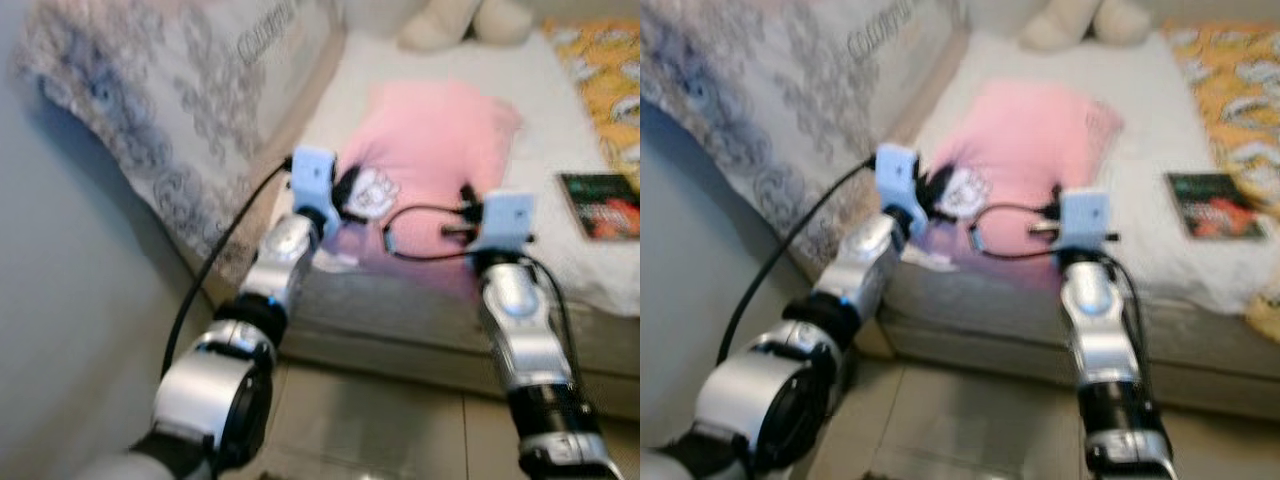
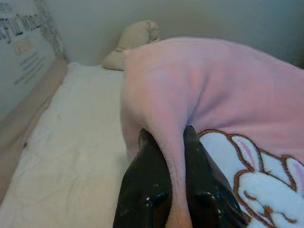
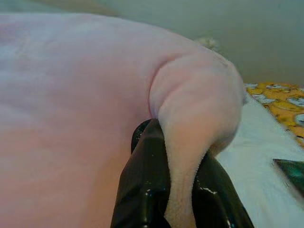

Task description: Clean up the room

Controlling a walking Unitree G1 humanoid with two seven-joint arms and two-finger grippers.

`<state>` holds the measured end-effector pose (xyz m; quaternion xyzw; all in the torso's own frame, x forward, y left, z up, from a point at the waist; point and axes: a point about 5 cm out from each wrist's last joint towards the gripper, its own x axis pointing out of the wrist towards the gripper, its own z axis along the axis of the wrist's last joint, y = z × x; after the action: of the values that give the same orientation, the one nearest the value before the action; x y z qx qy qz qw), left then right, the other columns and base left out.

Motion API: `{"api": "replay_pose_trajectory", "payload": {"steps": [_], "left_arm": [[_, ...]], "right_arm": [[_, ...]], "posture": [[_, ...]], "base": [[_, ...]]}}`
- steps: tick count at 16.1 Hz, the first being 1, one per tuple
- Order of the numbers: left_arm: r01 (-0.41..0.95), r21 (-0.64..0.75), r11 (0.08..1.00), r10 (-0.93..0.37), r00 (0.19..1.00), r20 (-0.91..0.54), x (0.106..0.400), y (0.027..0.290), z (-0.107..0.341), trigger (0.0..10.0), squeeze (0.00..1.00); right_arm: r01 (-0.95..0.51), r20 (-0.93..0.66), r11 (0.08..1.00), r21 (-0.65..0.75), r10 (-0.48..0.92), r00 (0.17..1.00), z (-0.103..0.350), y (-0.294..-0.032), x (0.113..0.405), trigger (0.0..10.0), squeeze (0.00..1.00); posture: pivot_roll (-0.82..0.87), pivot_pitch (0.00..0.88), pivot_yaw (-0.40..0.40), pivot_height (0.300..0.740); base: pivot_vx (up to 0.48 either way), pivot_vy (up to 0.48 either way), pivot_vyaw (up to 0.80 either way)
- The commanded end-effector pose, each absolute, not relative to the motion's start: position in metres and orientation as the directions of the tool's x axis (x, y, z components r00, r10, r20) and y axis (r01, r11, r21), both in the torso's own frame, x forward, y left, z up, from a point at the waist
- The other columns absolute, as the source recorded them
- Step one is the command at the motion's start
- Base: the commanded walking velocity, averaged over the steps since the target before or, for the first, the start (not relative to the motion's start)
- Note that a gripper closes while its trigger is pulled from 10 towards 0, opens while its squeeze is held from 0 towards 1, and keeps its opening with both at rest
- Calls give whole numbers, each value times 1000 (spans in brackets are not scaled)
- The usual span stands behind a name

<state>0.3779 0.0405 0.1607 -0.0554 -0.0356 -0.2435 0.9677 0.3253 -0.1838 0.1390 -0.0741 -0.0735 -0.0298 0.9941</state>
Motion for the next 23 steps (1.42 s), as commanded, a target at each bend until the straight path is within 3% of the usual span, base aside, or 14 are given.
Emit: {"api": "replay_pose_trajectory", "payload": {"steps": [1, 13, 23], "left_arm": [[393, -108, 913, -381, 917, 121, 385, 65, 165, 10000, 0], [346, -145, 927, -331, 936, 118, 390, 69, 171, 10000, 0], [266, -187, 945, -264, 964, 36, 392, 66, 163, 10000, 0]], "right_arm": [[54, 165, 990, -127, -32, 986, 142, -177, 328, 10000, 0], [28, 132, 990, -141, -9, 991, 137, -175, 332, 10000, 0], [-42, 13, 981, -190, 45, 999, 132, -179, 356, 10000, 0]], "posture": [[-240, 0, 97, 740], [-242, 0, 91, 740], [-232, 0, 96, 740]], "base": [[480, 0, 0], [480, 0, 0], [480, 0, 0]]}}
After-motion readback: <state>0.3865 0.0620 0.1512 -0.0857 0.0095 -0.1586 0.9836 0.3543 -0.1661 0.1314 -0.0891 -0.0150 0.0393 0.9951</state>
